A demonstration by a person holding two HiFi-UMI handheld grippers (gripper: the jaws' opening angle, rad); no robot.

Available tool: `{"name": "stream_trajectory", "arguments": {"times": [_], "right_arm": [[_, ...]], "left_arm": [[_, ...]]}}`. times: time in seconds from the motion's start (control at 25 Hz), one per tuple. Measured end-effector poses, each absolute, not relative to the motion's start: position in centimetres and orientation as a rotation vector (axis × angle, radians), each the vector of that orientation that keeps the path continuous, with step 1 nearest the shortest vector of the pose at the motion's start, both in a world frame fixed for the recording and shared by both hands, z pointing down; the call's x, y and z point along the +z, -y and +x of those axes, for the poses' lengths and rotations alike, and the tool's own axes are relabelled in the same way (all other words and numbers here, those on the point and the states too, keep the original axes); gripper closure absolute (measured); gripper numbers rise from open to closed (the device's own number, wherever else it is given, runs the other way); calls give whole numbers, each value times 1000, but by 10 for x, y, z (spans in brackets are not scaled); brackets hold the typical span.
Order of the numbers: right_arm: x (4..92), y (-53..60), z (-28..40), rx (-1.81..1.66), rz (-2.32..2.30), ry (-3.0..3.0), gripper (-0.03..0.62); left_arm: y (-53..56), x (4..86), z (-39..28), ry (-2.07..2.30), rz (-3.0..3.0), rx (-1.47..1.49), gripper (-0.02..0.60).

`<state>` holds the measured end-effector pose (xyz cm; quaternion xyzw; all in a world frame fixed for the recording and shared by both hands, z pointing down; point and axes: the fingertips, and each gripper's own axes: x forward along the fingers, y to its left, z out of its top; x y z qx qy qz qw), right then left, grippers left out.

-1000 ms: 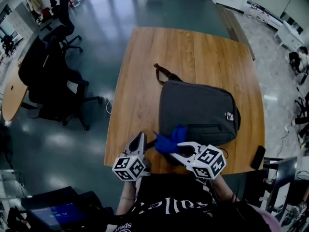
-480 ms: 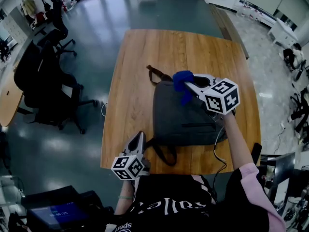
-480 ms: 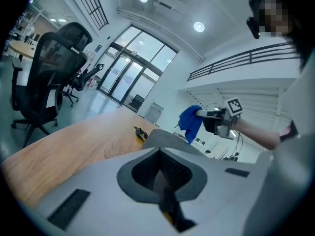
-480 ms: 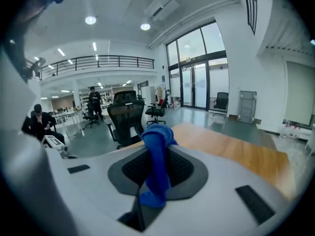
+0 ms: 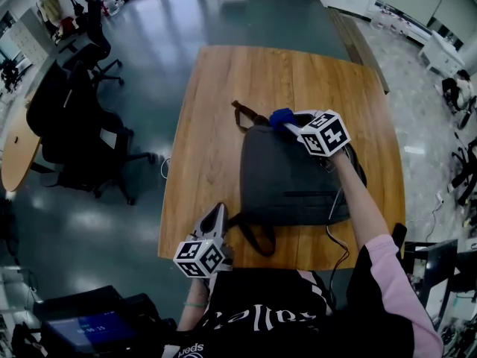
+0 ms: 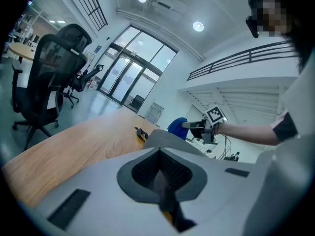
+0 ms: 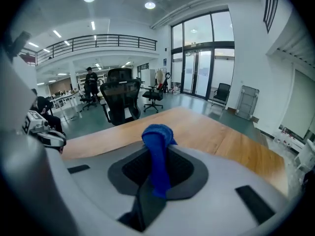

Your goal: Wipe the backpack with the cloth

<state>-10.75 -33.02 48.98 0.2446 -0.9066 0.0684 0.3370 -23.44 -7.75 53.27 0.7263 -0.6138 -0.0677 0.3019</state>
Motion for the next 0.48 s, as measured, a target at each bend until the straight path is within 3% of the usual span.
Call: {"name": "stream_trajectory", "arguments": {"times": [0.48], "right_arm": [[482, 177, -98, 408, 512, 2561, 528]], "left_arm": [[81, 527, -227, 1607, 1954, -184, 583]]}}
